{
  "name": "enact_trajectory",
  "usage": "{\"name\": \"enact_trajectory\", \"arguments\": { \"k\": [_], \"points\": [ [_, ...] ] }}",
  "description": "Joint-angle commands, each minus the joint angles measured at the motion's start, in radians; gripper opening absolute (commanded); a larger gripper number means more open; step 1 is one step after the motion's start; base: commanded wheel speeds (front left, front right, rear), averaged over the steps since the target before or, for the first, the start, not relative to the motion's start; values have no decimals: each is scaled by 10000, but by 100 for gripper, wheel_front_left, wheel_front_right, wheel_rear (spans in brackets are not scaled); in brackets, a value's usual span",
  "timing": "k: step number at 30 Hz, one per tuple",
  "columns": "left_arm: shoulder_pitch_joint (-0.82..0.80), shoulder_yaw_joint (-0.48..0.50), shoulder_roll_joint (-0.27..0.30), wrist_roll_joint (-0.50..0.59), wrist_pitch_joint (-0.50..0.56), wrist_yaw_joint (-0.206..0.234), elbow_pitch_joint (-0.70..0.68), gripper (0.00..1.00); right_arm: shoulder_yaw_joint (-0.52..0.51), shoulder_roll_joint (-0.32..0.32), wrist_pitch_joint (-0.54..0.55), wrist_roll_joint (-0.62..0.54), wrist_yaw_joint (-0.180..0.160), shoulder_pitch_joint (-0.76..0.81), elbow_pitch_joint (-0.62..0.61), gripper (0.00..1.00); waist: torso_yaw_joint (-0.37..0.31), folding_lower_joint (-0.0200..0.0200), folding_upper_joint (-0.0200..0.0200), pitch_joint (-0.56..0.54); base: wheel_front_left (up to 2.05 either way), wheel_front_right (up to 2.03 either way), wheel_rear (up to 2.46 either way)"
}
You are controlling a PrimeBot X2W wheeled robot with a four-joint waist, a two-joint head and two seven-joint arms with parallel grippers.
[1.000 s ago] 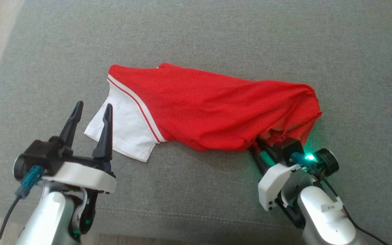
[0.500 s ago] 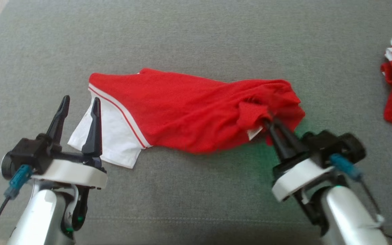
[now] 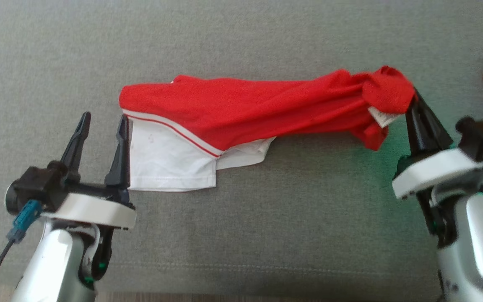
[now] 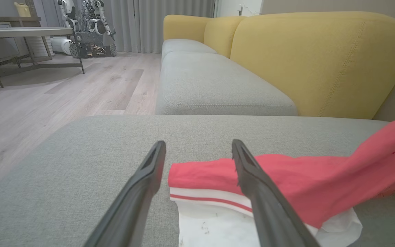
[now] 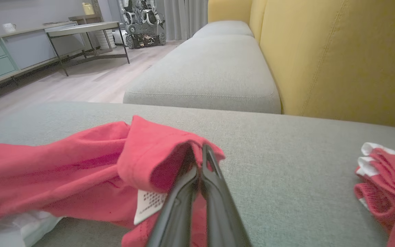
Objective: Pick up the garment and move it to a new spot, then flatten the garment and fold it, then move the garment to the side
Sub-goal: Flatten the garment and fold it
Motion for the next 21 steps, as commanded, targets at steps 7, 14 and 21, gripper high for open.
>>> {"name": "enact_trajectory", "arguments": {
  "k": [7, 14, 21],
  "points": [
    [-742, 508, -17, 169, -89, -248, -221, 100, -64, 59, -312, 450, -7, -1027, 1556, 100, 282, -1, 0, 490, 0, 0, 0],
    [-623, 689, -117, 305, -89, -338, -88, 100, -643, 354, -1002, 501, -7, -604, 1840, 100, 163, -1, 0, 396, 0, 0, 0],
    [-234, 886, -127, 379, -89, -306, 36, 100, -735, 576, -1386, 180, -7, 416, 571, 100, -155, -1, 0, -134, 0, 0, 0]
  ]
}}
